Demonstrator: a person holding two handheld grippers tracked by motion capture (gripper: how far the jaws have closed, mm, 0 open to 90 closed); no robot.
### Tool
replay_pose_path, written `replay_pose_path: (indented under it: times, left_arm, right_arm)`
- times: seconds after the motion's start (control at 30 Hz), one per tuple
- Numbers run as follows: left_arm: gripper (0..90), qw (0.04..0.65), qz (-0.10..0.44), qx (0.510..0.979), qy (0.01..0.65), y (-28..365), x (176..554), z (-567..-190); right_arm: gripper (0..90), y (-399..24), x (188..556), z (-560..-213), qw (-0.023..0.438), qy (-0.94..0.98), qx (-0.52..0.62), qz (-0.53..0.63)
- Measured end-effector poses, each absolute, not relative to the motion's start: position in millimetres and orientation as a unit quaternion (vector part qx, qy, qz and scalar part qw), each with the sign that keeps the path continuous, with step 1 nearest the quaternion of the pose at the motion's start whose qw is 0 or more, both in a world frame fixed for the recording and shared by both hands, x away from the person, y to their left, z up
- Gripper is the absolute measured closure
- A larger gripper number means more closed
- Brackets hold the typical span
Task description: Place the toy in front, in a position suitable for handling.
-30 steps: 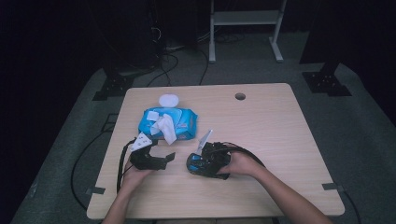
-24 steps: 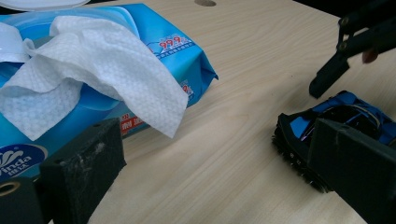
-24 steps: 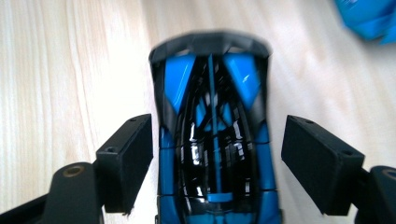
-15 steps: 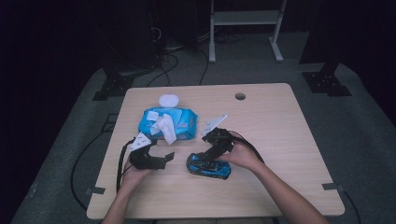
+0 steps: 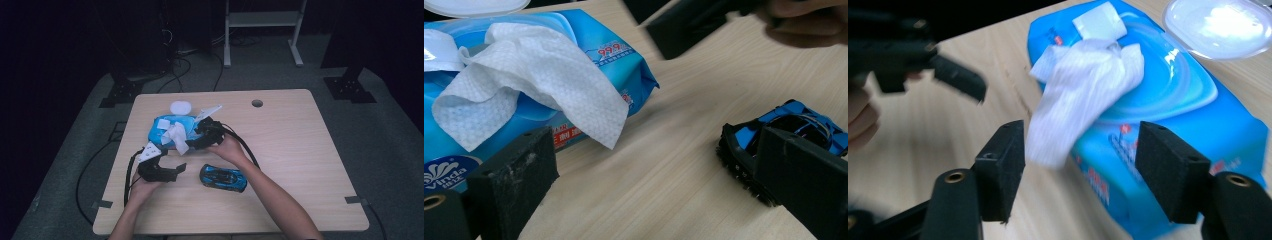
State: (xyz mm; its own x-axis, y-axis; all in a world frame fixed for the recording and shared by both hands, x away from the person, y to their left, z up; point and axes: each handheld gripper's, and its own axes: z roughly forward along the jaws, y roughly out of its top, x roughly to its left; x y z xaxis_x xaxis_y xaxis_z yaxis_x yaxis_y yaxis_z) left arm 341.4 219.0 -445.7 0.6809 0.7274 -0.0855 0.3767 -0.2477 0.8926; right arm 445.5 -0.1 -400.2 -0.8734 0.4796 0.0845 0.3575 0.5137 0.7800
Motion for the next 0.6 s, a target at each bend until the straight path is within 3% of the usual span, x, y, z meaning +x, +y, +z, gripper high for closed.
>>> replay_pose_path:
  times: [0.2, 0.3, 0.4, 0.5, 0.6]
  left_arm:
    - [3.0, 0.500, 0.175, 0.769, 0.358, 220.1, 341.8, -445.9]
    - [3.0, 0.502, 0.174, 0.767, 0.360, 220.1, 341.3, -445.8]
    - [3.0, 0.502, 0.176, 0.767, 0.358, 220.4, 341.3, -445.5]
    - [3.0, 0.502, 0.176, 0.767, 0.359, 220.5, 341.4, -445.6]
    - [3.0, 0.501, 0.174, 0.768, 0.359, 220.0, 341.3, -445.9]
  right_arm:
    - [47.2, 21.3, 459.6, -413.1, 0.060, 0.866, 0.255, 0.426]
    - [55.3, 29.4, 461.3, -418.9, 0.080, 0.868, 0.266, 0.410]
    - [68.0, 34.9, 462.8, -423.2, 0.097, 0.870, 0.278, 0.396]
    - [88.3, 34.6, 463.7, -423.3, 0.103, 0.868, 0.281, 0.397]
    - [89.6, 30.9, 467.8, -423.0, 0.082, 0.866, 0.288, 0.400]
